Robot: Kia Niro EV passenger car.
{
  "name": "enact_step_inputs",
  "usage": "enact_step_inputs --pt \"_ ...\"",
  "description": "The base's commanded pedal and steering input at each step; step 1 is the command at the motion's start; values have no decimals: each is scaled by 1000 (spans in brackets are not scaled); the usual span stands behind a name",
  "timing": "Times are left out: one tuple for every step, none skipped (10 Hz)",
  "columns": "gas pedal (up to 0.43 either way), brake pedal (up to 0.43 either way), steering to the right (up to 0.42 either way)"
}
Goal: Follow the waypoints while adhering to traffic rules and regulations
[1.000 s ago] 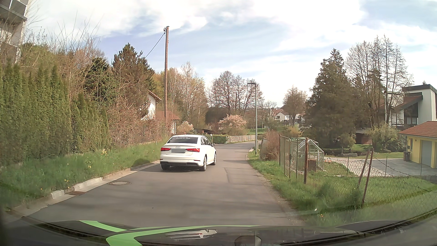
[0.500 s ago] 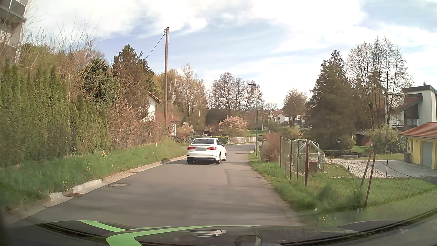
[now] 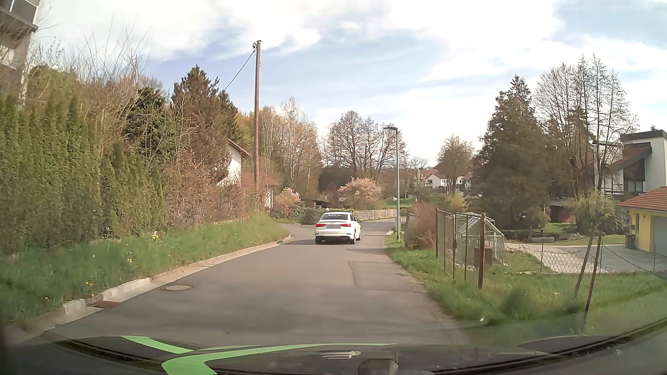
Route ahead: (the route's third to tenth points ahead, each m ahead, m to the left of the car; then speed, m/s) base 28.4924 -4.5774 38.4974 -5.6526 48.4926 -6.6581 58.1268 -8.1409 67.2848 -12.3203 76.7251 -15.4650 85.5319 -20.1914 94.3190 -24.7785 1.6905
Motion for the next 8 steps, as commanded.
enact_step_inputs --pt "299 0 -116" --pt "311 0 -115" --pt "319 0 -112" --pt "319 0 -106" --pt "319 0 -94" --pt "319 0 -81" --pt "319 0 -70" --pt "319 0 -51"
